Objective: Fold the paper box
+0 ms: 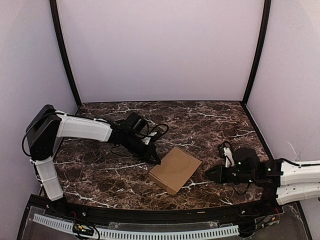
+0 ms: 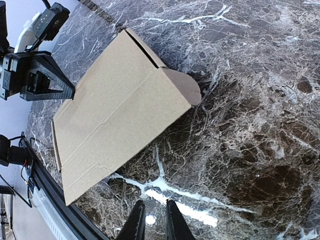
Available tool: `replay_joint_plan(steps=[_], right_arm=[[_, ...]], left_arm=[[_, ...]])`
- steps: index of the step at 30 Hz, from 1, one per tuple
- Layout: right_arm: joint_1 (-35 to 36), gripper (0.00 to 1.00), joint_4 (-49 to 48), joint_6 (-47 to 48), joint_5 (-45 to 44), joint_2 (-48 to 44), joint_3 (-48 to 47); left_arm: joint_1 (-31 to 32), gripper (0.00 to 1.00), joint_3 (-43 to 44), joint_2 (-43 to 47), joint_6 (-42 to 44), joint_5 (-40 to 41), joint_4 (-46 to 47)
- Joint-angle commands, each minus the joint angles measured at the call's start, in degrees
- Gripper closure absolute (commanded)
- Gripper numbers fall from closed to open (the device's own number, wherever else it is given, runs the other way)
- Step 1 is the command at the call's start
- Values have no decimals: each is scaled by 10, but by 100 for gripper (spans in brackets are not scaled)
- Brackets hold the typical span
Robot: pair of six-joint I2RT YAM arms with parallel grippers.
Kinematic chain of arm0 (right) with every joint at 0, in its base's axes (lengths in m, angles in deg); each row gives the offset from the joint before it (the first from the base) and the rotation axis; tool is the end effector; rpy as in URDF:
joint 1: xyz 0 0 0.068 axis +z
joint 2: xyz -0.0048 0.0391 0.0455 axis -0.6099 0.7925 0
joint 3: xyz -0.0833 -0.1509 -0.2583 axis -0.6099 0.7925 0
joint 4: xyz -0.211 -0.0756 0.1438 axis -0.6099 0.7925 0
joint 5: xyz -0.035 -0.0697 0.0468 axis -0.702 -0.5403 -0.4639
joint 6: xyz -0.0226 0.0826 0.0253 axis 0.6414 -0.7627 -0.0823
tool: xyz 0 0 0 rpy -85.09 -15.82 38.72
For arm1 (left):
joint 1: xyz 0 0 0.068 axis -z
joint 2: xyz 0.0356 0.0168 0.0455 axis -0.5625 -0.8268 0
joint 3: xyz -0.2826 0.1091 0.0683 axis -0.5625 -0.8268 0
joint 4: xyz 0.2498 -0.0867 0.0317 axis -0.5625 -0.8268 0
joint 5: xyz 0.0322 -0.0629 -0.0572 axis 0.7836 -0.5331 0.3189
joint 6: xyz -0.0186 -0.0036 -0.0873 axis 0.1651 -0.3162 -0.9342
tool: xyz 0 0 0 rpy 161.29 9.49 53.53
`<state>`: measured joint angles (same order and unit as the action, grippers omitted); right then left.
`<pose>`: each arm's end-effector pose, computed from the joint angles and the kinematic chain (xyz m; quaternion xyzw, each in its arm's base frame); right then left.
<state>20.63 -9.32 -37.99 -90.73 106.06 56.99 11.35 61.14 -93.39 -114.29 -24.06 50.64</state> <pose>0.1047 0.1531 0.1713 -0.0409 0.8895 0.3387 0.3040 0.2644 -0.3329 0.1826 0.2511 0.8769 -0.4003 0.0879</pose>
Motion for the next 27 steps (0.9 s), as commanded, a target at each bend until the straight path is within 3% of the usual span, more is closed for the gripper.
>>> replay_joint_plan(steps=[1, 9, 15, 27], right_arm=[[0, 86, 0, -3, -5, -14, 10], [-1, 84, -52, -9, 17, 4, 16], [0, 82, -133, -20, 38, 30, 25], [-1, 96, -277, -61, 50, 174, 6]], left_arm=[[-19, 99, -38, 41, -44, -63, 71], [-41, 99, -78, 57, -99, -115, 151], [-54, 99, -132, 59, -175, -163, 271], [-54, 99, -247, 11, -442, -205, 717]])
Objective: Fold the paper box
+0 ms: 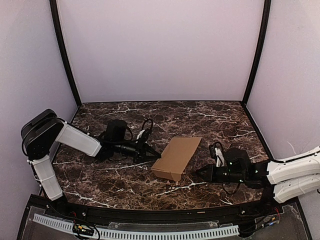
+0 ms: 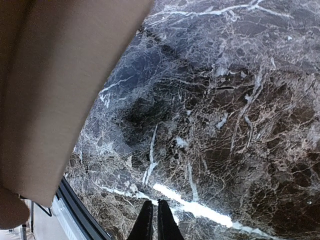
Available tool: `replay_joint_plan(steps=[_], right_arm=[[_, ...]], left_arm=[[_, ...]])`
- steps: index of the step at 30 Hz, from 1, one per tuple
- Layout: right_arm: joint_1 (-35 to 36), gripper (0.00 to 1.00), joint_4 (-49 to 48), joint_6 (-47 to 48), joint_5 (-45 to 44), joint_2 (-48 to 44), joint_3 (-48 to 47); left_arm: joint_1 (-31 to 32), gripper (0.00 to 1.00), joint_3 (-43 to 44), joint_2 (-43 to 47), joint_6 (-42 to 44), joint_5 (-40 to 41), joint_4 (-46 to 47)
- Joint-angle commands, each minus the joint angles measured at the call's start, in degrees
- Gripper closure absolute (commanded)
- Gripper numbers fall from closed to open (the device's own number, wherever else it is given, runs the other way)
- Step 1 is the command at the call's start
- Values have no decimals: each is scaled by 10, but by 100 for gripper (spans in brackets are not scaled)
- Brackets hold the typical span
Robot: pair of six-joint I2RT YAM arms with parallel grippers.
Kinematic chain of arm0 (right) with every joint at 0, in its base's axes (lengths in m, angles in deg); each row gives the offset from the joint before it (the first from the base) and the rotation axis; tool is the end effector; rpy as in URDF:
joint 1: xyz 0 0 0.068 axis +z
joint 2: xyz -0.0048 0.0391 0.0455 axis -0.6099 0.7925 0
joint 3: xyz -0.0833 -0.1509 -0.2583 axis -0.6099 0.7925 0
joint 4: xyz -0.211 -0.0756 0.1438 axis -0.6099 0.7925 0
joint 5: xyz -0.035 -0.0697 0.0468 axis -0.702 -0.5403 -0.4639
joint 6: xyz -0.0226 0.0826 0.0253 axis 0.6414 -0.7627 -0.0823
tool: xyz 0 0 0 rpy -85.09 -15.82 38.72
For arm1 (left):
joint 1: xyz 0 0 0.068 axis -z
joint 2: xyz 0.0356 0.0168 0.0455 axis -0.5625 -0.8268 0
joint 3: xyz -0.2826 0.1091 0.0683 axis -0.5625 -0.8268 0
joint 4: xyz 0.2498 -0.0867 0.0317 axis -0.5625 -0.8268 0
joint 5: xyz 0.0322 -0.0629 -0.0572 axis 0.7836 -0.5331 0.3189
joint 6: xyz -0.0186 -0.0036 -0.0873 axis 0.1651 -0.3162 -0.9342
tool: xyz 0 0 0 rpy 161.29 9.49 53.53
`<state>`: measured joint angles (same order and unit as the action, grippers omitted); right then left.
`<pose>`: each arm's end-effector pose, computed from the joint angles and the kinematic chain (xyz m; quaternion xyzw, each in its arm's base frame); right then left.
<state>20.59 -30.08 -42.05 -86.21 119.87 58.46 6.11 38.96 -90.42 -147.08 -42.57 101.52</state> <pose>0.1201 0.1896 0.1635 -0.0256 0.8683 0.4043 0.2863 0.2555 -0.2995 0.1834 0.1317 0.7707 -0.6209 0.0558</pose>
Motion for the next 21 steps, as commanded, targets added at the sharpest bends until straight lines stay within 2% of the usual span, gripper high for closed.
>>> replay_joint_plan(steps=[1, 6, 14, 21], right_arm=[[0, 97, -85, -23, 4, 44, -9], [1, 100, -135, -33, 2, 84, -32], [0, 100, -147, -36, -19, 123, -71], [0, 100, -190, -59, -24, 134, -60]], left_arm=[[-1, 99, -30, -23, -125, -18, 224], [6, 99, -39, -44, -166, -10, 288], [19, 99, -40, -69, -180, 5, 318], [28, 99, -45, -83, -181, 18, 326]])
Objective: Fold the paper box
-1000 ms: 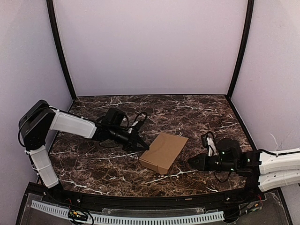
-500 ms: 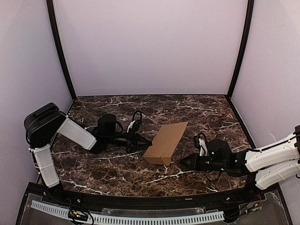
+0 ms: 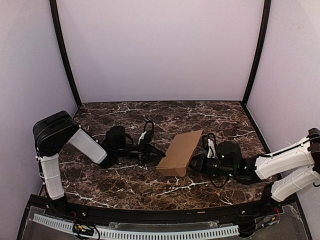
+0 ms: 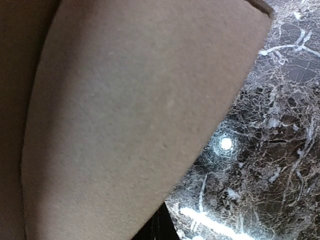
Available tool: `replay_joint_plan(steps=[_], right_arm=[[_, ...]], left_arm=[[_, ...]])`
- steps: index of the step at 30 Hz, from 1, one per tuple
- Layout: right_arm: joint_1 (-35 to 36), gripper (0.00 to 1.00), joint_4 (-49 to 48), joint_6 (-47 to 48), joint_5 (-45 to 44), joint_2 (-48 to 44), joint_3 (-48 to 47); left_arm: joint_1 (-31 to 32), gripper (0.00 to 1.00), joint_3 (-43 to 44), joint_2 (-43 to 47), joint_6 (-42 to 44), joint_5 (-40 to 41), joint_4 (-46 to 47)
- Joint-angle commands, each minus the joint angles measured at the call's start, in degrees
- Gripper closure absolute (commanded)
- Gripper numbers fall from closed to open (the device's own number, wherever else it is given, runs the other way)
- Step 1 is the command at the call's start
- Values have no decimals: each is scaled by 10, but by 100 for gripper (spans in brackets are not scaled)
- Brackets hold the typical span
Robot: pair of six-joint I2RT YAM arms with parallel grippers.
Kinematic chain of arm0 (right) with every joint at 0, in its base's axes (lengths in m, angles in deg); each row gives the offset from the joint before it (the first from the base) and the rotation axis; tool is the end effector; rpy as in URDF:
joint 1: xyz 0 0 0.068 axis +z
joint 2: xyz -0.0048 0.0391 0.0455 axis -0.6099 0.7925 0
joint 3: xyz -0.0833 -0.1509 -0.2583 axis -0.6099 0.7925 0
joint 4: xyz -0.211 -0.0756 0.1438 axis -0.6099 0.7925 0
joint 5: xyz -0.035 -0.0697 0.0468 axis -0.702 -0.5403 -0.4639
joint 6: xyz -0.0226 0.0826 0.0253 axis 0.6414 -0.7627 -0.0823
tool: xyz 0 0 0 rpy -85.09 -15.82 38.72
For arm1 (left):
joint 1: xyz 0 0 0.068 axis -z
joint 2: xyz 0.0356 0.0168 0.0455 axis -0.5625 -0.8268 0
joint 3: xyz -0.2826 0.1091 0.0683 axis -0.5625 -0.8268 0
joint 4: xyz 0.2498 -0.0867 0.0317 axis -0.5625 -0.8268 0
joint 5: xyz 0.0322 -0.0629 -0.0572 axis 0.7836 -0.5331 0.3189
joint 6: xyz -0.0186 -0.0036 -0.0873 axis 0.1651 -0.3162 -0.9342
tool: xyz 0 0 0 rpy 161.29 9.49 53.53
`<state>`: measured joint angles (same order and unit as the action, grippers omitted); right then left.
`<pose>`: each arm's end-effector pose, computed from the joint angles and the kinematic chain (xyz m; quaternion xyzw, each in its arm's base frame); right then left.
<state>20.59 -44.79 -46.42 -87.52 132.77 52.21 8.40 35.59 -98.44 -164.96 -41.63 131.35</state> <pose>0.1508 0.2355 0.1843 0.0147 0.8315 0.4610 0.3098 0.2516 -0.3160 0.1764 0.0990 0.7114 -0.6942 0.0477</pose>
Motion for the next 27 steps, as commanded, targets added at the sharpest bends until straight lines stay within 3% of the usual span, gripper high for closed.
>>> replay_joint_plan(steps=[1, 9, 17, 21, 27], right_arm=[[0, 100, -44, -17, -8, 7, 2], [0, 100, -43, -24, -1, 5, 11], [0, 100, -16, -18, 15, 11, 23], [0, 100, -11, -13, 24, 23, 21], [0, 100, -13, -11, 26, 40, 18]], left_arm=[[8, 99, -14, -4, -1, 14, 24], [19, 95, -23, -7, 42, 29, -46], [19, 75, -28, -2, 86, 42, -112], [19, 68, -16, 10, 134, 51, -192], [20, 65, 20, 48, 236, 79, -388]])
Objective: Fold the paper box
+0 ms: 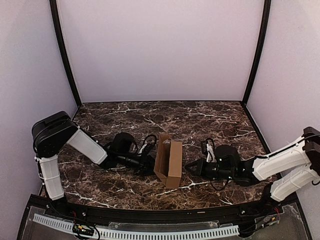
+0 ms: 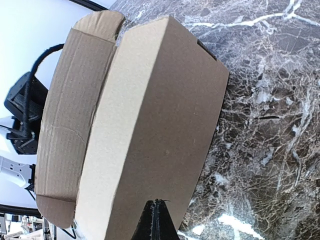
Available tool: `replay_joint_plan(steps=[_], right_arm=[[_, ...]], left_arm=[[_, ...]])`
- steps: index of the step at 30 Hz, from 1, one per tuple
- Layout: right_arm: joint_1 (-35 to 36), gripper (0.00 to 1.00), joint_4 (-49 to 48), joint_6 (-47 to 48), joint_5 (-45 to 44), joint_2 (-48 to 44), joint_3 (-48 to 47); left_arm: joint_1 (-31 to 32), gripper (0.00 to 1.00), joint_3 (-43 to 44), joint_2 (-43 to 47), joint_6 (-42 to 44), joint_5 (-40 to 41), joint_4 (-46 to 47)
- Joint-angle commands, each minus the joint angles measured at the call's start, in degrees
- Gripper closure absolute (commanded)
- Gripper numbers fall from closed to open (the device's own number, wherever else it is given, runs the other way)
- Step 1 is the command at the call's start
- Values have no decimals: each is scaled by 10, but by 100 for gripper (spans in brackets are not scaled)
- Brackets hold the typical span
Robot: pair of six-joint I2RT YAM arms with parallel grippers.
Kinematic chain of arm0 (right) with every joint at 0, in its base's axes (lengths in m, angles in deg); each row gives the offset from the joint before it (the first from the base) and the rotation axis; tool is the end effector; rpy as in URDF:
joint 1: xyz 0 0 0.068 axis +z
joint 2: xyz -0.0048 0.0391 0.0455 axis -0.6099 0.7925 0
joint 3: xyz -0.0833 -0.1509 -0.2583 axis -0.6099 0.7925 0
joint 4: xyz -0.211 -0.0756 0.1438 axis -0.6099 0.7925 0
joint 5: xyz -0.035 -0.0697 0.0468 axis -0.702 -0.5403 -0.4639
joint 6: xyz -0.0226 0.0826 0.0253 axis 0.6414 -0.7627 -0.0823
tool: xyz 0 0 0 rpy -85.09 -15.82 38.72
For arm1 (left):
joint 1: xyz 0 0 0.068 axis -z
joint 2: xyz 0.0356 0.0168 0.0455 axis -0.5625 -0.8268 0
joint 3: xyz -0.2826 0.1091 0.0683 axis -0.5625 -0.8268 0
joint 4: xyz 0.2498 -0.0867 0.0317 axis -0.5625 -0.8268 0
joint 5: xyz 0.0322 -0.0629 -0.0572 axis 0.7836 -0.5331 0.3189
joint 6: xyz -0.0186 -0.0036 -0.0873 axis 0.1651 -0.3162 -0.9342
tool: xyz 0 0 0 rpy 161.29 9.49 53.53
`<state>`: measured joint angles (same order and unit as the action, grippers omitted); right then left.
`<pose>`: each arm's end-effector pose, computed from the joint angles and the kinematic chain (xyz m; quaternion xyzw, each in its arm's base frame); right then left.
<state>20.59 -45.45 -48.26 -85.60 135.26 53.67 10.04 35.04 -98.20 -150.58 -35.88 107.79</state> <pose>0.1472 0.2348 0.1661 0.0188 0.8471 0.4524 0.2782 0.2389 -0.3122 0.1239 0.0832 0.8067 -0.5844 0.0286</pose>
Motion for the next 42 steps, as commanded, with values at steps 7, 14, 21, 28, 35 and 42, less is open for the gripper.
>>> replay_joint_plan(steps=[7, 14, 21, 28, 35, 42], right_arm=[[1, 100, -17, 10, 26, 31, -3], [1, 100, 25, 33, 18, 18, -21], [14, 100, 31, 45, 19, 28, -51], [36, 100, 22, 46, 21, 50, -74], [54, 100, 16, 44, 14, 77, -94], [55, 100, 28, 52, 11, 88, -112]], left_arm=[[4, 64, 71, 76, 166, 49, -269], [3, 64, 106, 107, 203, 67, -352], [7, 64, 122, 117, 201, 56, -354], [11, 64, 150, 121, 216, 35, -366], [11, 64, 183, 121, 274, 26, -449], [11, 64, 182, 118, 301, 35, -487]])
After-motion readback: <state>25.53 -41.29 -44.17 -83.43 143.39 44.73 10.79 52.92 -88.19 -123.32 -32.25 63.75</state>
